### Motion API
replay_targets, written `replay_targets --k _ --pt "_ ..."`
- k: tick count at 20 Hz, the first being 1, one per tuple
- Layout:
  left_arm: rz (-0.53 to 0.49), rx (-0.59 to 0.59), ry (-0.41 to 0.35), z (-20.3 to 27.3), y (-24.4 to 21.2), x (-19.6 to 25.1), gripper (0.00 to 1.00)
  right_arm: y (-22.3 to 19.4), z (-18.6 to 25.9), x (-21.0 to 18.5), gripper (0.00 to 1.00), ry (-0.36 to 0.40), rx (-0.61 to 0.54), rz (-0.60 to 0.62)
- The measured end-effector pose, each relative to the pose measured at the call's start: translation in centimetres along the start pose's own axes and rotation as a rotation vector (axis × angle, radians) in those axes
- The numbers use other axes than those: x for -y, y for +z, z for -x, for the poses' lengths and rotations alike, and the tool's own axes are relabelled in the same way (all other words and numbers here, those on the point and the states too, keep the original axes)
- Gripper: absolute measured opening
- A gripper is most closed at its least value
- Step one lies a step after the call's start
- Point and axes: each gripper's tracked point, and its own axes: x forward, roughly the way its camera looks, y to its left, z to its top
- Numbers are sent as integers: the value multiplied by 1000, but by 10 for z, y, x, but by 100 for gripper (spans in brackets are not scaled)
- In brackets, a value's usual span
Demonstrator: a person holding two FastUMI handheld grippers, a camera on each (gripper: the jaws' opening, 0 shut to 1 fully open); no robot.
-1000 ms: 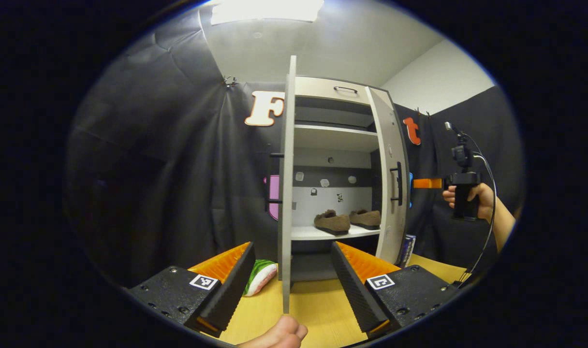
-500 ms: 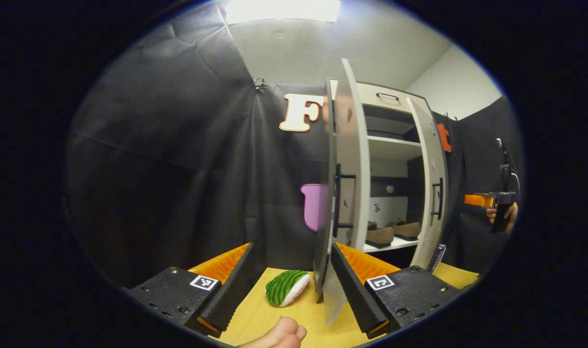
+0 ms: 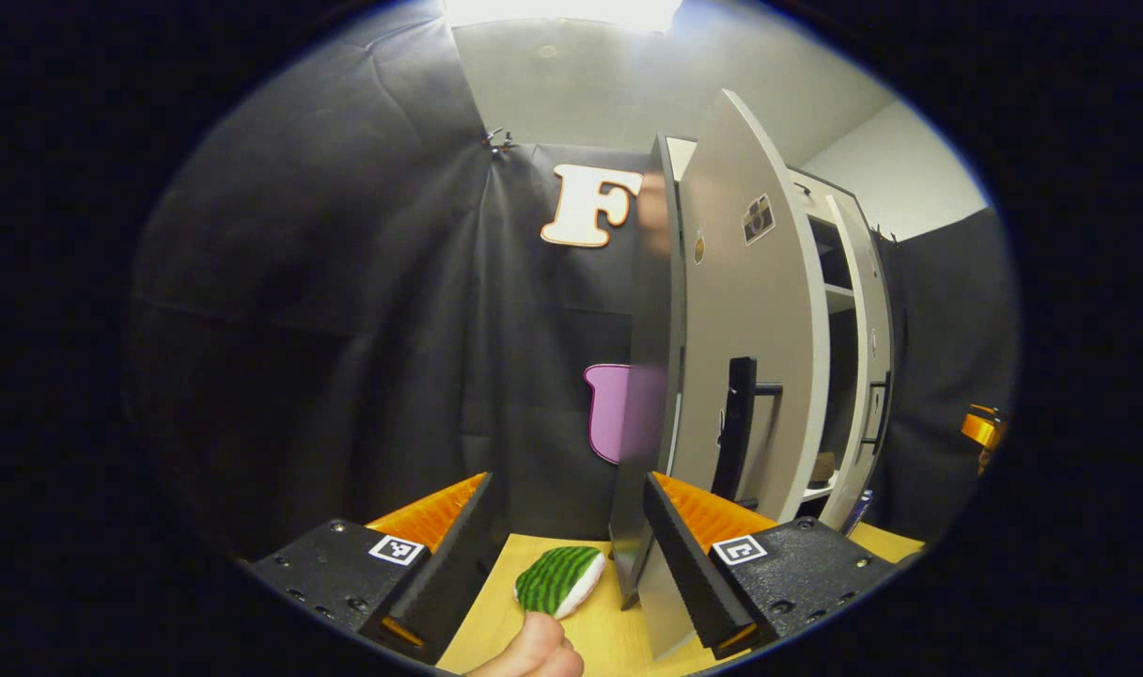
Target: Grab one shoe with the right hand and put it into the shoe cabinet, grab the other shoe with the left hand and put it into the shoe cabinet; then close the right door with the right hand and the left door with the left hand.
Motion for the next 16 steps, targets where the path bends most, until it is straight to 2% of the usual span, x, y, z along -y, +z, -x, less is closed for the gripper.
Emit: replay_targets --k 1,2,5,7,10,12,16 --pt "-22 -6 6 -10 2 2 93 -5 5 0 98 -23 -10 21" --pt "-33 -5 0 -18 3 6 96 -7 9 2 98 -54 -6 36" --pt "-58 -32 -14 -32 1 20 93 -22 19 -6 98 -85 -13 58" --pt "-41 -57 -52 -36 -2 38 96 -30 30 -19 99 -56 -19 19" --pt "-59 -83 -17 -40 -5 38 89 -37 53 -35 98 -8 -2 -48" --pt "-78 -76 -6 -41 -4 40 89 -41 64 -39 98 7 -3 -91" --pt "-68 -85 -30 -46 -5 55 89 -33 78 -34 98 -10 19 -93"
